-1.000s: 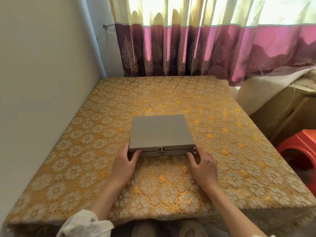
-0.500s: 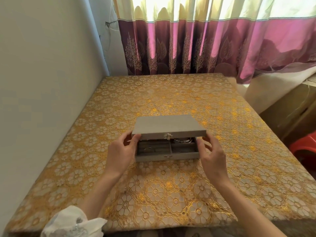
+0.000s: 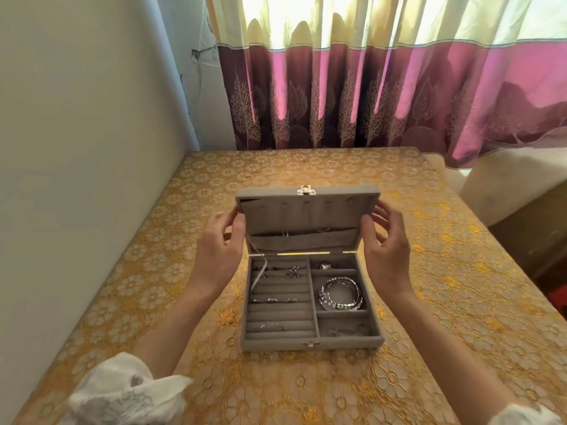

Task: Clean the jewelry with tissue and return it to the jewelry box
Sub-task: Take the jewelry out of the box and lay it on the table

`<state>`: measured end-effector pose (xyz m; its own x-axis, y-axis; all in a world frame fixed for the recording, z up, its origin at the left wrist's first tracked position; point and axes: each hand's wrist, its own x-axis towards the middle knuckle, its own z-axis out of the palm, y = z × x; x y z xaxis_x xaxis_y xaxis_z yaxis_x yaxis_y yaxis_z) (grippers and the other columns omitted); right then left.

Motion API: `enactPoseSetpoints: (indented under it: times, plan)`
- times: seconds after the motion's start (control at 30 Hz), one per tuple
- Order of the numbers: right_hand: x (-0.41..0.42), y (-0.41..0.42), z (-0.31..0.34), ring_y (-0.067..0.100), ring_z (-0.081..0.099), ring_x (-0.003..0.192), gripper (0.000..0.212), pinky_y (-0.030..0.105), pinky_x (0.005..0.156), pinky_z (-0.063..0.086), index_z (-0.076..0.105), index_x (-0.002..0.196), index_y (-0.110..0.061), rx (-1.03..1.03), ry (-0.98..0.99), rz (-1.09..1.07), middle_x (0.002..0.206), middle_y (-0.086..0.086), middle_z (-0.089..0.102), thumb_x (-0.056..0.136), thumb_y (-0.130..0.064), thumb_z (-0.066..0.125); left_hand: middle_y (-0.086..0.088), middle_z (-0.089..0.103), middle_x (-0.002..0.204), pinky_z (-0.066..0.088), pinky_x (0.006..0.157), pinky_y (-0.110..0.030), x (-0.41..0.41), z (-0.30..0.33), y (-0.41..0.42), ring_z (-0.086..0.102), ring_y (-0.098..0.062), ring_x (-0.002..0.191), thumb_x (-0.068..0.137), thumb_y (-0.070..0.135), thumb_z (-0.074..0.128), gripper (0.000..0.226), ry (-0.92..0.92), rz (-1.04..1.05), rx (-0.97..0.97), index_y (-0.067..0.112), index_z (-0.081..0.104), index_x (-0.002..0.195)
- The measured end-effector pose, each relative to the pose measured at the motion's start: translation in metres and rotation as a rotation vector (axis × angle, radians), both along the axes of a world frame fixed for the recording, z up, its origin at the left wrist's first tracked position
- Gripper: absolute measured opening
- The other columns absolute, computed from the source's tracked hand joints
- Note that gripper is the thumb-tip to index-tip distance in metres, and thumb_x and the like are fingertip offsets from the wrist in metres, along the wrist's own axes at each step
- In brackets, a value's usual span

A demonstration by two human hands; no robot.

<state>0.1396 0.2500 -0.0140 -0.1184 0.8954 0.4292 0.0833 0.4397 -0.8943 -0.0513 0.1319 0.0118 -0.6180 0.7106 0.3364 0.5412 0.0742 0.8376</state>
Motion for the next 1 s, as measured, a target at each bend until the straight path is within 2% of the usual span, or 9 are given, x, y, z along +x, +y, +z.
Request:
enactPoseSetpoints:
  times: [0.17,0.23,0.3,0.47,0.63,0.7,0.77,0.87,1.0]
  plan:
    - [-0.013,0.025,-0.001,0.01,0.053,0.102,0.033,0.022,0.08,0.05,0.047,0.127,-0.015,0.007,-0.04,-0.021,0.118,0.005,0.054,0.093,-0.015,0.049,0.011,0.052,0.118,0.037,0.079,-0.006,-0.012,0.0,0.023,0.048,-0.003,0.109,0.098,0.022,0.041,0.036,-0.065,-0.039,0.0,0.019,0.046,0.134]
    - [-0.017,0.032,-0.001,0.011,0.052,0.103,0.036,0.017,0.078,0.047,0.047,0.13,-0.016,-0.001,-0.061,-0.017,0.117,0.005,0.052,0.094,-0.016,0.048,0.018,0.051,0.114,0.039,0.078,-0.005,-0.012,-0.001,0.029,0.049,0.002,0.105,0.098,0.021,0.041,0.038,-0.144,-0.098,-0.013,0.024,0.041,0.136]
    - [-0.02,0.038,-0.002,0.011,0.052,0.102,0.038,0.02,0.08,0.048,0.045,0.132,-0.017,-0.018,-0.088,-0.014,0.115,0.003,0.049,0.094,-0.017,0.048,0.021,0.05,0.112,0.042,0.077,-0.006,-0.012,-0.001,0.034,0.05,0.006,0.103,0.098,0.018,0.041,0.04,-0.207,-0.136,-0.024,0.028,0.037,0.136]
    - [-0.024,0.046,-0.003,0.015,0.053,0.104,0.042,0.039,0.089,0.05,0.043,0.134,-0.017,-0.019,-0.181,-0.014,0.118,0.003,0.053,0.093,-0.015,0.05,0.01,0.048,0.129,0.042,0.1,-0.029,-0.021,-0.008,0.038,0.046,-0.009,0.121,0.099,0.018,0.041,0.043,-0.305,-0.141,-0.059,0.028,0.035,0.14]
    - [-0.034,0.036,-0.002,0.019,0.048,0.113,0.038,0.034,0.1,0.041,0.047,0.126,-0.007,0.085,-0.224,-0.119,0.121,0.008,0.052,0.089,-0.011,0.055,0.005,0.047,0.13,0.044,0.1,-0.037,-0.025,-0.012,0.037,0.047,-0.014,0.12,0.098,0.019,0.042,0.043,-0.36,-0.135,-0.11,0.032,0.035,0.139]
    - [-0.042,0.03,0.0,0.02,0.047,0.108,0.033,0.026,0.094,0.035,0.053,0.119,-0.009,0.221,-0.299,-0.227,0.114,0.01,0.053,0.087,-0.011,0.058,0.005,0.046,0.131,0.044,0.099,-0.036,-0.025,-0.011,0.037,0.047,-0.014,0.119,0.098,0.018,0.042,0.044,-0.357,-0.142,-0.111,0.031,0.034,0.139]
    - [-0.052,0.025,0.005,0.02,0.05,0.099,0.026,0.027,0.086,0.037,0.057,0.111,-0.012,0.312,-0.357,-0.245,0.105,0.007,0.055,0.086,-0.012,0.059,0.005,0.047,0.13,0.045,0.097,-0.034,-0.026,-0.012,0.036,0.047,-0.014,0.119,0.098,0.017,0.042,0.044,-0.35,-0.146,-0.109,0.03,0.035,0.139]
    - [-0.07,0.017,0.015,0.015,0.06,0.078,0.016,0.034,0.072,0.051,0.061,0.104,-0.013,0.222,-0.381,-0.044,0.087,0.001,0.065,0.09,-0.016,0.055,0.006,0.047,0.126,0.045,0.098,-0.036,-0.028,-0.012,0.036,0.047,-0.013,0.119,0.098,0.016,0.043,0.043,-0.333,-0.148,-0.107,0.03,0.036,0.139]
    - [-0.092,0.009,0.02,0.013,0.062,0.074,0.019,0.025,0.063,0.046,0.063,0.104,-0.014,0.127,-0.495,0.036,0.085,0.0,0.069,0.093,-0.023,0.051,0.006,0.05,0.122,0.047,0.092,-0.03,-0.028,-0.011,0.038,0.05,-0.012,0.115,0.098,0.015,0.044,0.043,-0.308,-0.134,-0.09,0.026,0.037,0.138]
